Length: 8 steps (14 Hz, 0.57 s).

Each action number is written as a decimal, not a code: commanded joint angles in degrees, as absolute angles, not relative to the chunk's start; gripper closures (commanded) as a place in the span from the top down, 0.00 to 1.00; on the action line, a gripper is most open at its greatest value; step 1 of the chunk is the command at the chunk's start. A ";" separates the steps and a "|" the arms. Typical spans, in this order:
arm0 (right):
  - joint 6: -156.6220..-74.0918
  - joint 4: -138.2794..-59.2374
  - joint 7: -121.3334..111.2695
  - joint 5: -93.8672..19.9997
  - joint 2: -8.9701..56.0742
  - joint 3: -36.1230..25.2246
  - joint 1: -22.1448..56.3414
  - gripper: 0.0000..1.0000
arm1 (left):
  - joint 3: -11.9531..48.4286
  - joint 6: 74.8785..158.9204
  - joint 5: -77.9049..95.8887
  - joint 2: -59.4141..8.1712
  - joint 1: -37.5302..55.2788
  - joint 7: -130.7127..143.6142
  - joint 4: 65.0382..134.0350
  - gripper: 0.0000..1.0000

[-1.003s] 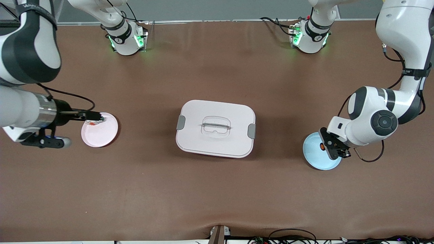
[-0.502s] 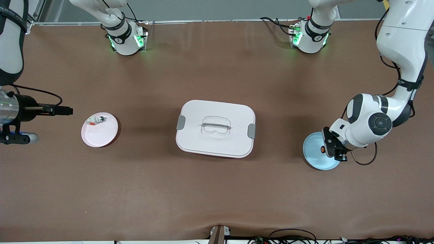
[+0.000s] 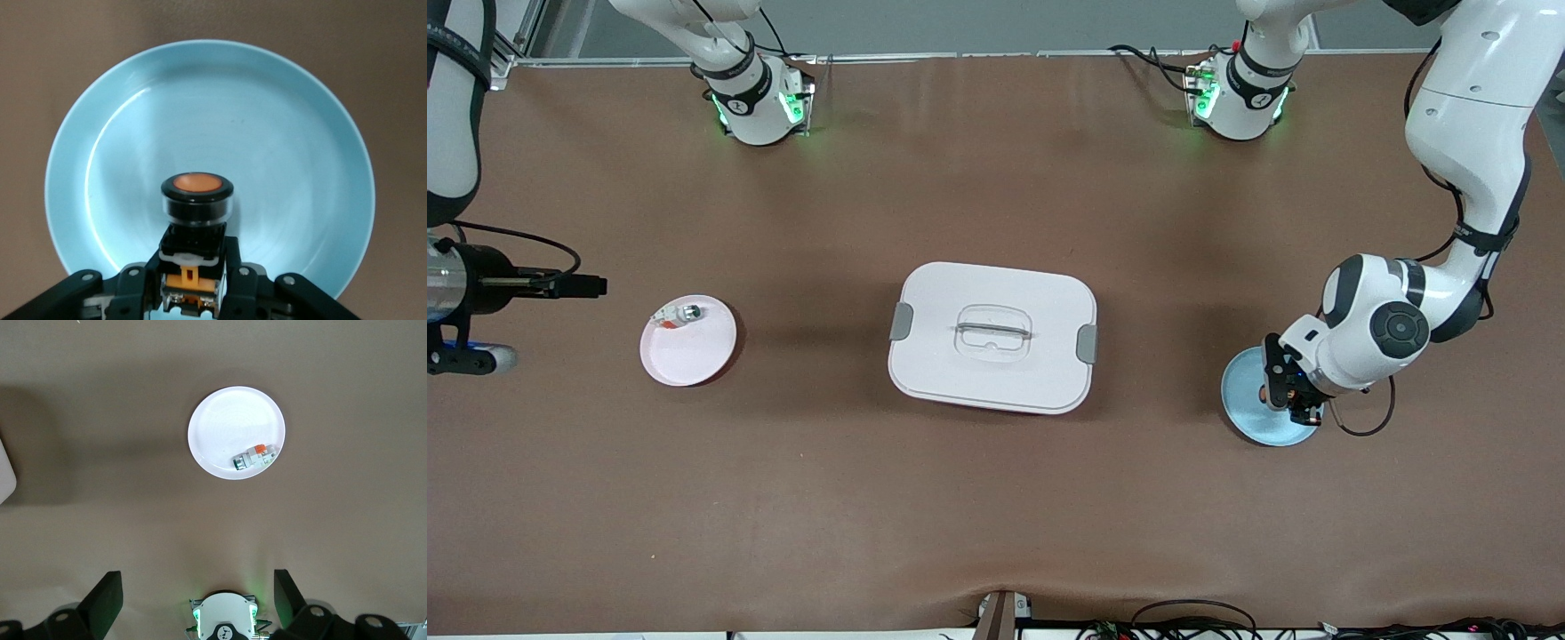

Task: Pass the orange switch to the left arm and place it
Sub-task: 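Lower the switch onto the blue plate and open the left gripper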

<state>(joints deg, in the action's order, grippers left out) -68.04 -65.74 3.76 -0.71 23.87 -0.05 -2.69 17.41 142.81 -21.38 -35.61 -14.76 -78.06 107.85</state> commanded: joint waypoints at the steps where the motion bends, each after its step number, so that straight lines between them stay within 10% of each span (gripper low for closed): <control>1: -68.11 -66.01 3.34 0.35 23.11 1.05 -5.70 1.00 | 17.58 143.79 -22.59 -35.16 -14.59 -78.92 108.98 0.00; 4: -68.82 -66.09 3.43 0.52 23.11 1.05 -5.98 1.00 | 17.58 143.79 -22.59 -35.07 -14.59 -78.92 109.25 0.18; 8: -71.10 -66.09 4.13 0.70 22.94 0.97 -5.89 1.00 | 18.02 143.79 -22.68 -34.72 -14.68 -79.10 108.90 0.77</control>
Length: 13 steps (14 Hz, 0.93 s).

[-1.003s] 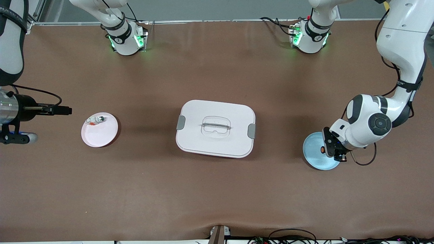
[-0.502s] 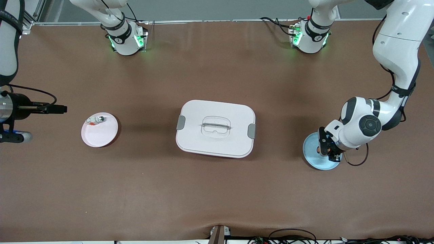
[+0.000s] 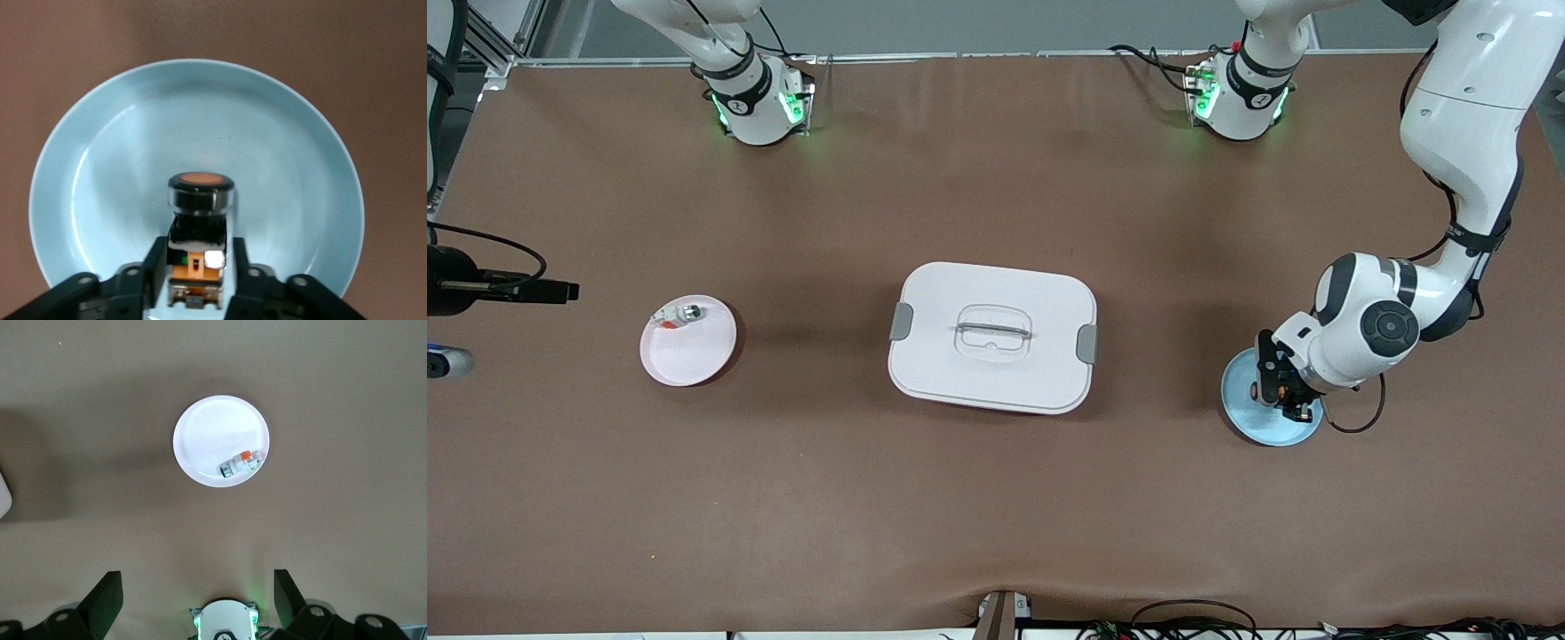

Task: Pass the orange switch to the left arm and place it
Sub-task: 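Lower the switch onto the blue plate and open the left gripper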

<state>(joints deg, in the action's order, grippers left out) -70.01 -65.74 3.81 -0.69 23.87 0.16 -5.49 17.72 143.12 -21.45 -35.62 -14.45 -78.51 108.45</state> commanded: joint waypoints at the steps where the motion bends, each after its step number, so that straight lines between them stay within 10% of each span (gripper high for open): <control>1: -71.28 -66.01 4.13 1.31 23.03 0.97 -5.98 1.00 | 18.02 143.70 -22.50 -34.54 -14.94 -78.41 108.81 1.00; 13: -70.49 -67.76 4.22 1.41 16.00 1.14 -5.98 1.00 | 19.86 121.75 -14.25 -23.74 -15.12 -71.20 97.75 1.00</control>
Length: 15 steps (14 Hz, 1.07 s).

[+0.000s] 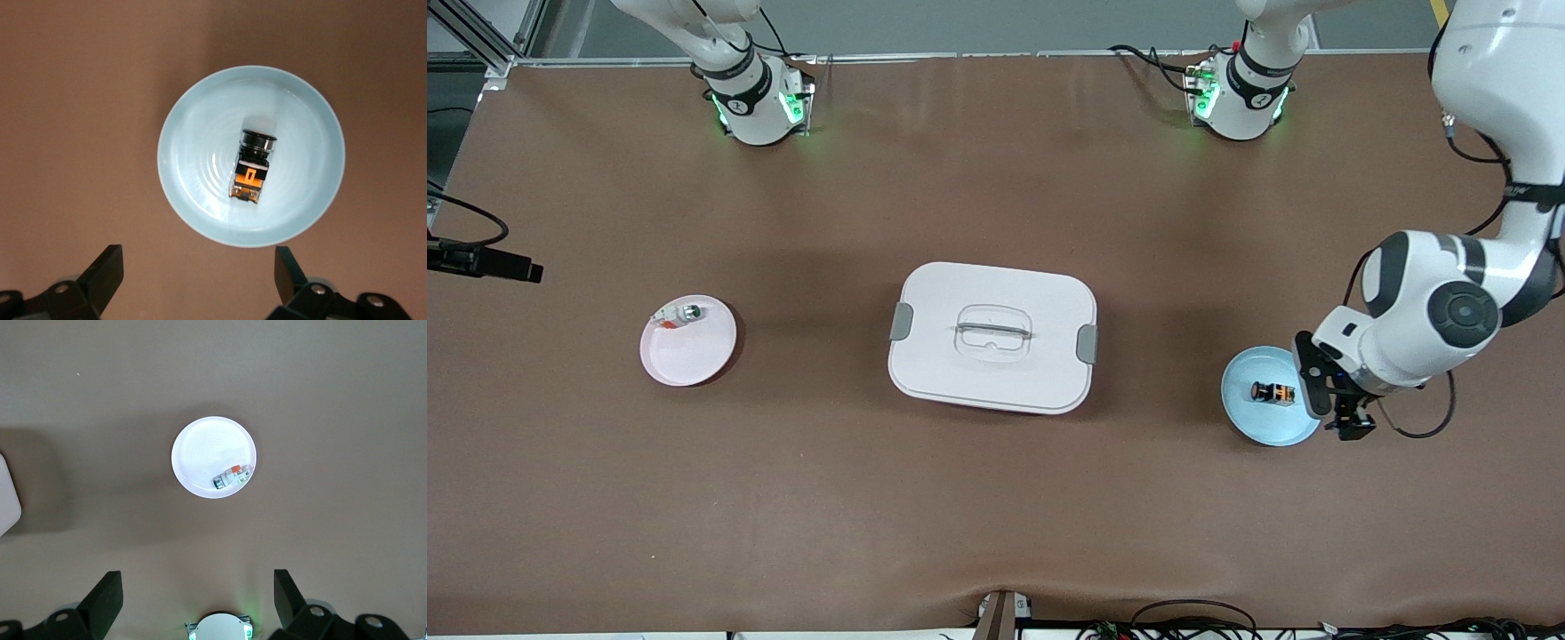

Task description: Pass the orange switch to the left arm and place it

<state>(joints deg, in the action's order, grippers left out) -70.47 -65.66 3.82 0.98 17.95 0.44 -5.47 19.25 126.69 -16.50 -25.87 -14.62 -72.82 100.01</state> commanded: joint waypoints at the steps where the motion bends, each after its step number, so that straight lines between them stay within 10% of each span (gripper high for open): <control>1: -71.18 -68.72 4.48 1.32 15.30 1.06 -6.06 1.00 | 19.86 119.99 -11.98 -23.38 -15.29 -70.67 96.17 1.00; 15: -80.15 -82.08 4.48 0.88 3.43 1.58 -5.19 1.00 | 21.27 100.39 2.29 -18.82 -20.83 -31.16 78.49 1.00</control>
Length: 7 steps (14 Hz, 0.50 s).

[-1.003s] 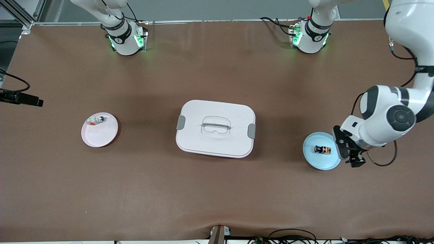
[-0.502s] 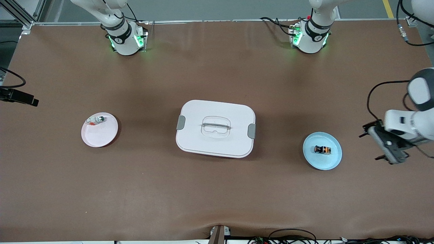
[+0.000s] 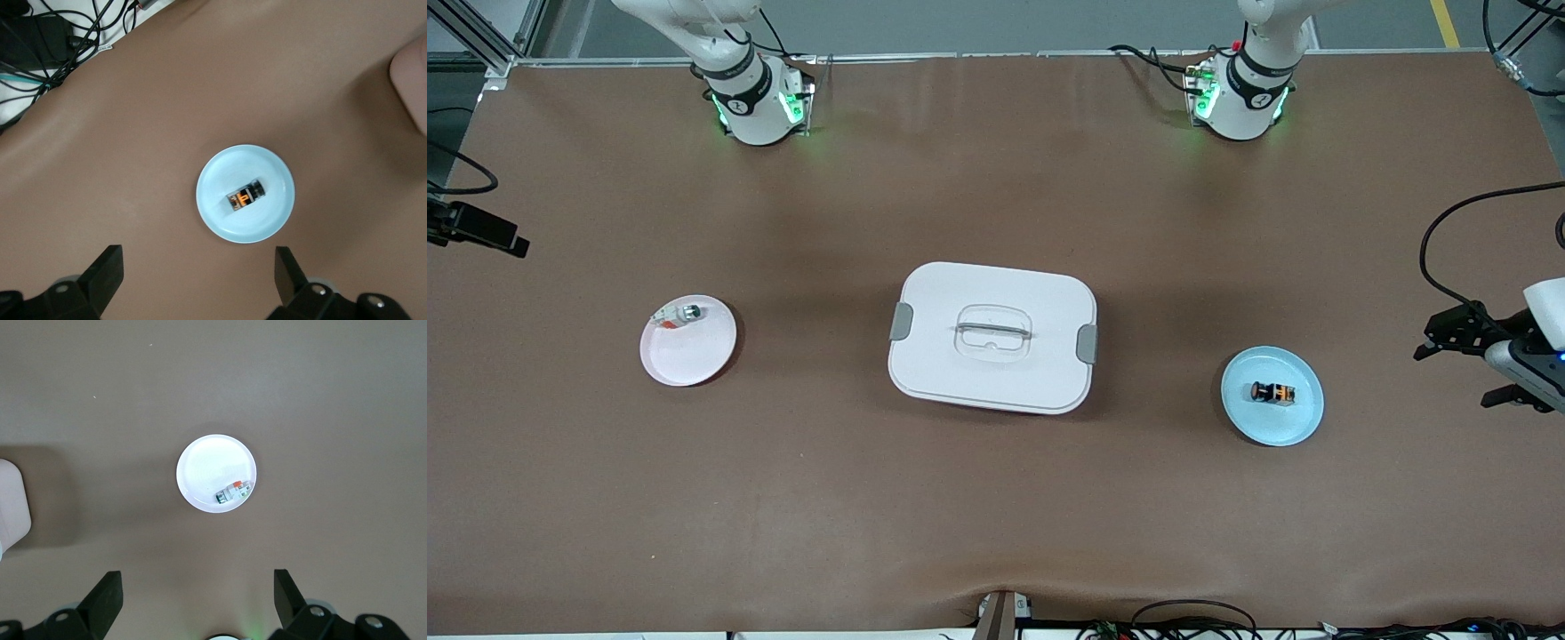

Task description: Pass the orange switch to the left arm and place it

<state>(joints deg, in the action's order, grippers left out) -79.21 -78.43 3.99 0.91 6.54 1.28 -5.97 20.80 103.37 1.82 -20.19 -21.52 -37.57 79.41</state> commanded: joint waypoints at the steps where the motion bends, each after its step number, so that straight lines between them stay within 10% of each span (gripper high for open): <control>1: -80.07 -82.00 4.40 0.88 3.43 1.58 -5.01 1.00 | 21.36 99.41 2.20 -18.29 -20.83 -26.42 78.49 1.00; 7: -80.07 -82.26 4.57 -0.60 3.17 1.23 -5.18 1.00 | 20.06 92.83 -1.38 -13.54 -13.04 -3.82 79.80 1.00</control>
<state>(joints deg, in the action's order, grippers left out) -79.38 -80.41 4.01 0.73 4.93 1.56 -4.87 23.04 95.30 1.22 -16.30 -17.82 -9.98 78.59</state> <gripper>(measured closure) 0.000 0.000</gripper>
